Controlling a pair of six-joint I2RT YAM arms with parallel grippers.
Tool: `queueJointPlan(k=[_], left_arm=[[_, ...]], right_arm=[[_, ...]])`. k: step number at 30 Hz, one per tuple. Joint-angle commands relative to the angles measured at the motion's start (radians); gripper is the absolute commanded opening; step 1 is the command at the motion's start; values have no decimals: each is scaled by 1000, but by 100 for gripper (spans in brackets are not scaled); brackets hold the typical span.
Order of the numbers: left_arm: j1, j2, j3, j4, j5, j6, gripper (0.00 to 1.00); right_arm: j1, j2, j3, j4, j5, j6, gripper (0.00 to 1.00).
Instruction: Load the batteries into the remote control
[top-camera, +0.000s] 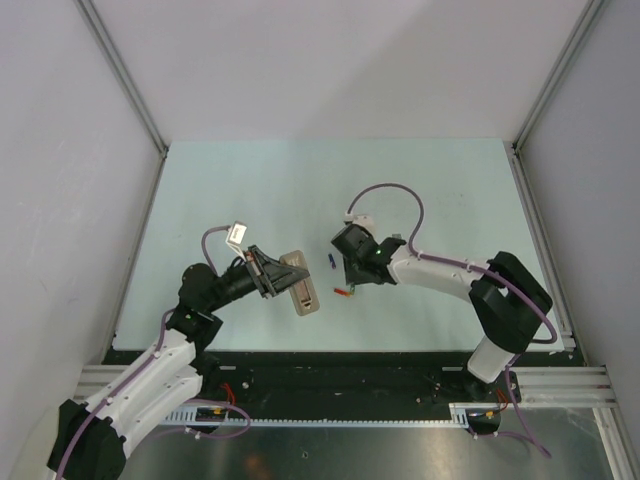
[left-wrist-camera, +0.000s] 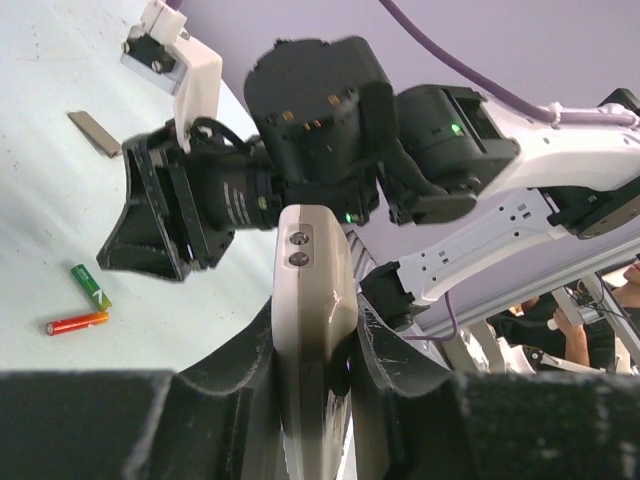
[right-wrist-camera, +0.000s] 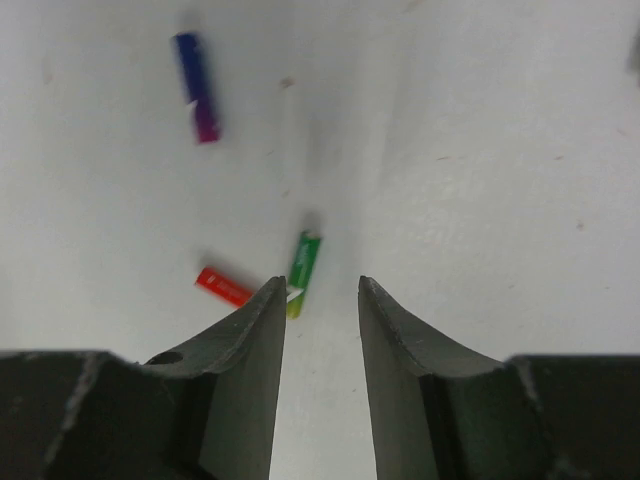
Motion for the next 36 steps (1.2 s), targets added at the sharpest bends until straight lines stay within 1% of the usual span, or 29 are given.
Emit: queueJointPlan(k=[1,2,3,4,8,13,15,18,24,33,36], left_arm=[[9,-14,3,32,-11,-15,0],[9,-14,1,32,-13,-16,0],[9,-17,0,32,-14,-18,0],[9,-17,0,32,-13,-18,0],[9,-29,-2,32,-10,-21,0],[9,-41,-8,32,-15,-27,0],[9,-46,-9,32,-11,-29,0],[9,-48,-11,32,-7,-29,0],[9,-55,-23,31,-18,-33,0],[9,-60,-23,31,-22,-38,0],[9,-63,-23,31,-24,-39,0]], right_arm=[[107,-64,8,72,47,-82,40],[124,-66,8,93,44,-147,41],[144,-64,8,103,33,-175,41],[150,-55,8,112,-11,-210,41],[164,-21,7,103,-6,-318,41],[165,9,7,124,10,-384,41],[165,20,8,146,-8,-416,41],[156,38,8,163,-35,-427,40],[148,72,8,138,-61,-438,37],[136,100,8,138,-55,-448,37],[129,111,8,132,-65,-445,34]])
